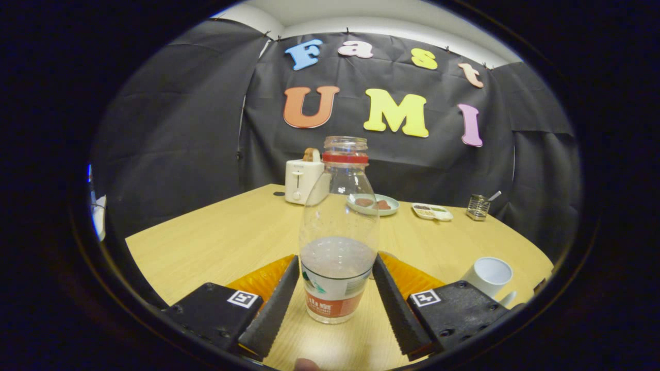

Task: Take the bottle from table, then pour the juice into the cup, finally place the bottle on the coaster

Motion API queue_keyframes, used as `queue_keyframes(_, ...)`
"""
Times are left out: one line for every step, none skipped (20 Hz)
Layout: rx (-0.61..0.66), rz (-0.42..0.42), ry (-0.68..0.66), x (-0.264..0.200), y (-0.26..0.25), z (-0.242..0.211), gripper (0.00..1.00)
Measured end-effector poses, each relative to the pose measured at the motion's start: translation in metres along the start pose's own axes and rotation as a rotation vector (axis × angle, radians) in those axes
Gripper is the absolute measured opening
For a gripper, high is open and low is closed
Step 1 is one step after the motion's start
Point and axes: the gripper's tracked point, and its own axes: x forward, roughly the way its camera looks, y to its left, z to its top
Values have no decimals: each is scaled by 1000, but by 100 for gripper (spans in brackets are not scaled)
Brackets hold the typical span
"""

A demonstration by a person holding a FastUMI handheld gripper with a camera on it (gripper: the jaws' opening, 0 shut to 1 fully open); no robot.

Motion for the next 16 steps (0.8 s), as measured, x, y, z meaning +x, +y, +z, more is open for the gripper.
queue_keyframes(2, 2, -5, 0, 0, 0, 86)
queue_keyframes(1, 5, -1, 1, 1, 0, 84)
queue_keyframes(4, 10, 0, 0, 3, 0, 83)
queue_keyframes(5, 21, 4, -5, 5, 1, 82)
queue_keyframes(6, 26, 4, -10, 5, 3, 81)
queue_keyframes(8, 24, -5, -17, 5, 10, 80)
queue_keyframes(14, 14, -15, -24, 3, 18, 80)
queue_keyframes(25, 17, -29, -32, 2, 26, 80)
queue_keyframes(42, 25, -43, -36, 7, 34, 79)
queue_keyframes(60, 37, -53, -43, 10, 42, 79)
queue_keyframes(75, 62, -62, -48, 16, 50, 79)
queue_keyframes(90, 90, -74, -54, 24, 59, 79)
queue_keyframes(99, 119, -80, -60, 32, 65, 79)
queue_keyframes(112, 142, -77, -65, 39, 70, 79)
queue_keyframes(123, 154, -82, -70, 44, 75, 79)
queue_keyframes(135, 161, -85, -74, 48, 81, 79)
